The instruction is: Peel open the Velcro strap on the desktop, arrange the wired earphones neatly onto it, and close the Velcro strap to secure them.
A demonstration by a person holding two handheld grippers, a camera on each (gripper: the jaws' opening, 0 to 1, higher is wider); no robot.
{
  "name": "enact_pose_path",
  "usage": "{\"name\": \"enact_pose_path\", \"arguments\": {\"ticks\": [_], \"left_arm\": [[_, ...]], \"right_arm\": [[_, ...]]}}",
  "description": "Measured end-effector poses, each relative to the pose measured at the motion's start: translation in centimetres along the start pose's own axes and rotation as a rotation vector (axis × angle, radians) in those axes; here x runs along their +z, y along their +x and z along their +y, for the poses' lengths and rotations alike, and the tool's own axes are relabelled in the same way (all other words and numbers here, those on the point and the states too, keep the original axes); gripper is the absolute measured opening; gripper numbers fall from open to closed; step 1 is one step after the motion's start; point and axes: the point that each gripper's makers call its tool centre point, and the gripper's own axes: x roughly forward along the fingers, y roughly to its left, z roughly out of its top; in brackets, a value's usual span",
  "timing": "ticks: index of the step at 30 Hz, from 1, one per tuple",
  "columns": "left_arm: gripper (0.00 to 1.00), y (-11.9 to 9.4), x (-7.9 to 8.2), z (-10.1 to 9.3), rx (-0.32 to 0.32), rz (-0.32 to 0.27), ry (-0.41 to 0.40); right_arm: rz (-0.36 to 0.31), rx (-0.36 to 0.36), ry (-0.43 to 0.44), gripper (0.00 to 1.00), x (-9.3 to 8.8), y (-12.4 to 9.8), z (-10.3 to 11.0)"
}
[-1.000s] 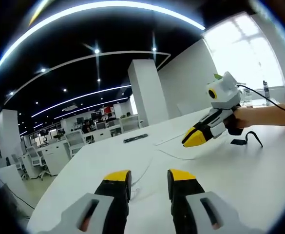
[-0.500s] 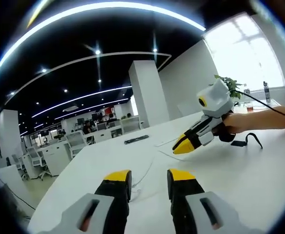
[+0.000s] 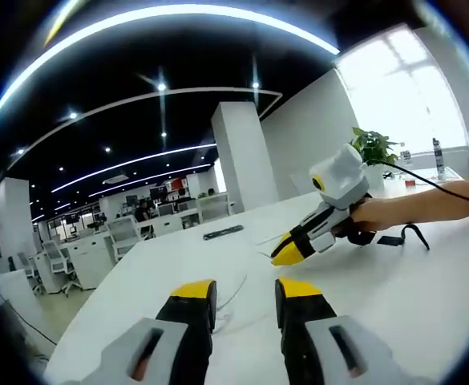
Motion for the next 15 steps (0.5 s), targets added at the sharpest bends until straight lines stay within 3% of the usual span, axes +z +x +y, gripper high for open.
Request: {"name": "enact_pose_path", "arguments": {"ticks": [15], "left_arm": [[0.33,-0.09,0.13,-0.05,-0.003,-0.004,-0.001]], "right_arm": [[0.023,0.009,-0.017,0.12,-0.21,0.52,0.71]]}}
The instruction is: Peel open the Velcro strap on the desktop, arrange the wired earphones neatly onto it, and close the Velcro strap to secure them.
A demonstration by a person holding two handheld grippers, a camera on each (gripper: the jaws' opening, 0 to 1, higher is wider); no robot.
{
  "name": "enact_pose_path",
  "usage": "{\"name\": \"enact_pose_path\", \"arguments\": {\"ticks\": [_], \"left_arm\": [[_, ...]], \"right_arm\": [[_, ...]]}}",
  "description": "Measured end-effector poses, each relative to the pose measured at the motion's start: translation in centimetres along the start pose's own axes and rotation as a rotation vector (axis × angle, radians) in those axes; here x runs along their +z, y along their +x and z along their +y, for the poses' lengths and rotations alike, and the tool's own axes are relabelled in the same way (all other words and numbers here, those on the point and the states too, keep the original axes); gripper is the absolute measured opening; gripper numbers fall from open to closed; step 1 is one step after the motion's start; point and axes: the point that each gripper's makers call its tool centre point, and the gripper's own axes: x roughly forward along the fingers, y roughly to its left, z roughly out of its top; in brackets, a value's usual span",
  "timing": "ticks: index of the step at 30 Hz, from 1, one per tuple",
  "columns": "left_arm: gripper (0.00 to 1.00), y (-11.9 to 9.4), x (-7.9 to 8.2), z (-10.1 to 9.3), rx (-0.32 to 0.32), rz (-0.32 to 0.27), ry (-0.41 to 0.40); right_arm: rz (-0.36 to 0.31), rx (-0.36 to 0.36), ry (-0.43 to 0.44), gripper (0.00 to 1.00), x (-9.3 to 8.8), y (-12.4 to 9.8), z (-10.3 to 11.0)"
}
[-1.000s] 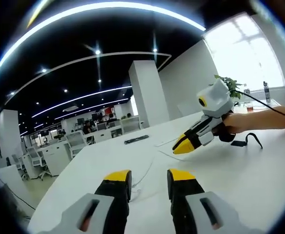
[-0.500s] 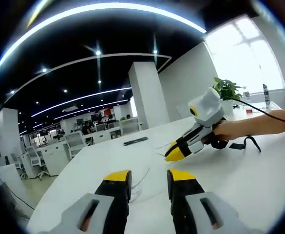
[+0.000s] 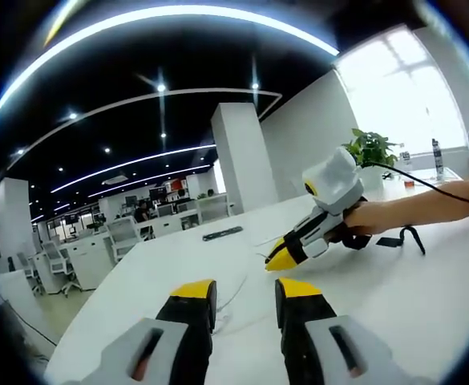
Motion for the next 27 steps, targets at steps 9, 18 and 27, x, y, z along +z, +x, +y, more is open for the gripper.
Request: {"name": "enact_pose_path", "arguments": {"ticks": [9,18,27], "left_arm": [[0.33,0.1,0.0,0.1,-0.002,0.002,0.001],[0.33,0.2,-0.2,0.0,-0.002,0.005,0.009],[0.33,-1.1,-0.7,0.1,-0.007,0.011,0.021]], "right_arm": [[-0.001,0.004,0.008,0.09,0.0,-0.1,0.0],[0.007,0.009,0.007,0.06,-0.3,-0.4,0.3],[0.007,0.012,0.011,0.05,-0.2,-1.0,2.2]]}}
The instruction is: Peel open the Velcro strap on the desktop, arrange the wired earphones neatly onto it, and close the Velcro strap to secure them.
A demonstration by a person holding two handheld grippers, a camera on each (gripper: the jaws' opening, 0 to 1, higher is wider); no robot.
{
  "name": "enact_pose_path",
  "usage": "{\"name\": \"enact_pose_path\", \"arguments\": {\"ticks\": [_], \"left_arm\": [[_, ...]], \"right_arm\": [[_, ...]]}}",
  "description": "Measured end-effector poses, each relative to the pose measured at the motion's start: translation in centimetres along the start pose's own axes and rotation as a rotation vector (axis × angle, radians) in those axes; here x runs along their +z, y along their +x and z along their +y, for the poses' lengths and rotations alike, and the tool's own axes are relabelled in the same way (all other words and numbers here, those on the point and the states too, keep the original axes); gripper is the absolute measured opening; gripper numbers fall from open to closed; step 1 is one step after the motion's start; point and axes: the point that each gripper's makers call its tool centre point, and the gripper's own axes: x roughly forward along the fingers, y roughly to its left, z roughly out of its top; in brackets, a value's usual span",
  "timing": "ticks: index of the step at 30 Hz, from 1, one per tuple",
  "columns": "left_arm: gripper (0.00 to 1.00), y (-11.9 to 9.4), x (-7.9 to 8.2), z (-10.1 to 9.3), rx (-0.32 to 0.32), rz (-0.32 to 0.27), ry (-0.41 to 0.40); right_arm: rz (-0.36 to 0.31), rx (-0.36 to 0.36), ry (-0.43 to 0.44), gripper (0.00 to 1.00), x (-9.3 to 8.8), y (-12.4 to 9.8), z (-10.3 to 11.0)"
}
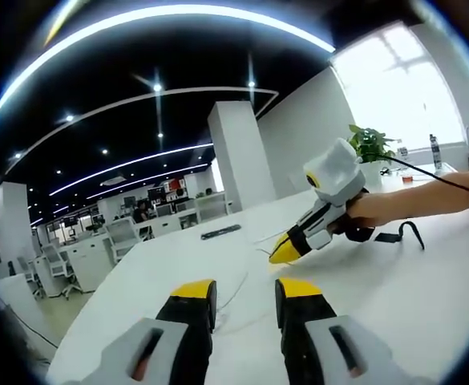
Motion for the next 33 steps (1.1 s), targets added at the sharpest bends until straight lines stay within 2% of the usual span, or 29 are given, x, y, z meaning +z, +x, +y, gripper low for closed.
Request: {"name": "enact_pose_path", "arguments": {"ticks": [8,14,19,29,33], "left_arm": [[0.33,-0.1,-0.7,0.0,-0.001,0.014,0.023],[0.33,-0.3,-1.1,-0.4,-0.004,0.029,0.060],[0.33,-0.3,-0.9,-1.5,-0.014,0.030,0.114],[0.31,-0.5,-0.8,-4.0,-0.076,0.023,0.124],[0.31,-0.5,-0.7,-5.2,-0.093,0.018,0.155]], "right_arm": [[-0.009,0.007,-0.006,0.04,0.1,-1.1,1.7],[-0.024,0.013,-0.034,0.04,0.5,-2.9,3.0],[-0.051,0.016,-0.059,0.04,1.2,-5.0,4.1],[-0.098,0.015,-0.100,0.04,2.0,-9.4,6.2],[-0.118,0.014,-0.110,0.04,2.1,-11.2,7.1]]}}
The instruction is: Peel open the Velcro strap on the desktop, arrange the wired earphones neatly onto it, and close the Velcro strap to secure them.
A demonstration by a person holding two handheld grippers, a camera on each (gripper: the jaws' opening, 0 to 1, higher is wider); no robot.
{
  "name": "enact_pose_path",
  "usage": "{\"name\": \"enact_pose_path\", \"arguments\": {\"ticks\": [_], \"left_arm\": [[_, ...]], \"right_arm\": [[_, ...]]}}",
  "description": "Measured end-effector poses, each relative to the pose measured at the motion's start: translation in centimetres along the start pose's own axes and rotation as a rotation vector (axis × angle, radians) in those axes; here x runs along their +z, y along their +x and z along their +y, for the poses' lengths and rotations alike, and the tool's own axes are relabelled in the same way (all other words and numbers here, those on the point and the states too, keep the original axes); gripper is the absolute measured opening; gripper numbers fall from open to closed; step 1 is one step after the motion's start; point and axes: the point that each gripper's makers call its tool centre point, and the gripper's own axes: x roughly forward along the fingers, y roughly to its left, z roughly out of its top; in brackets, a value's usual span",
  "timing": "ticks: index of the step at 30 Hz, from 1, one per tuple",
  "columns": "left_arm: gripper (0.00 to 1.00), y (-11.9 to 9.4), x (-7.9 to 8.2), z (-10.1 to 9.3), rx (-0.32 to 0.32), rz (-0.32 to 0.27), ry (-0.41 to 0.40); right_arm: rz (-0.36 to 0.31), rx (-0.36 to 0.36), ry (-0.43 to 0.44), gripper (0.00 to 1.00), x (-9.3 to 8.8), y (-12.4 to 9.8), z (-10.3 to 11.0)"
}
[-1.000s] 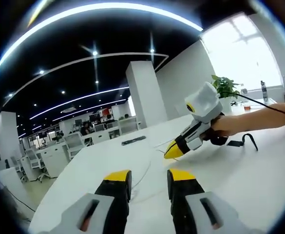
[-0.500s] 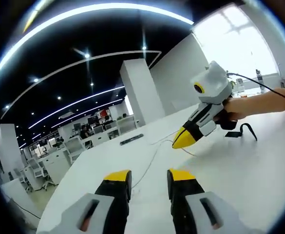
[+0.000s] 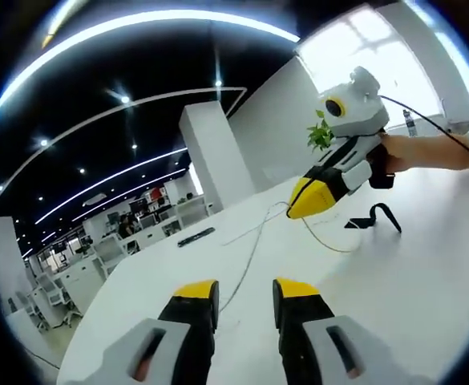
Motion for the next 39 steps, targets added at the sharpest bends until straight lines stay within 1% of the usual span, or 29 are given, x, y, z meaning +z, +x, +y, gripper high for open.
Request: {"name": "enact_pose_path", "arguments": {"ticks": [3,5,7,10,13,21,26,30,39], "left_arm": [[0.31,-0.1,0.2,-0.5,-0.016,-0.008,0.004],[0.30,-0.1,0.8,-1.2,-0.030,-0.023,0.014],[0.30,-0.2,1.0,-1.6,-0.042,-0.033,0.024],[0.29,-0.2,1.7,-2.5,-0.066,-0.048,0.032],[0.29,-0.2,2.0,-3.4,-0.090,-0.059,0.040],[0.25,-0.4,3.0,-5.2,-0.134,-0.087,0.106],[0.22,-0.2,3.0,-6.1,-0.162,-0.087,0.115],[0.22,-0.2,2.9,-6.3,-0.174,-0.081,0.116],[0.18,-0.1,2.7,-6.6,-0.173,-0.074,0.147]], "right_arm": [[-0.011,-0.002,-0.004,0.04,0.2,-1.1,0.7],[-0.017,-0.005,-0.008,0.04,0.3,-1.8,1.1],[-0.022,-0.007,-0.010,0.04,0.3,-2.5,1.5],[-0.031,-0.012,-0.017,0.04,0.5,-3.4,2.0],[-0.041,-0.021,-0.019,0.04,0.7,-4.1,2.2],[-0.062,-0.048,-0.032,0.04,1.1,-5.2,2.3],[-0.078,-0.053,-0.016,0.04,1.3,-5.4,2.0],[-0.076,-0.064,-0.011,0.04,0.8,-5.7,1.7],[-0.089,-0.082,0.004,0.04,0.6,-6.6,1.2]]}}
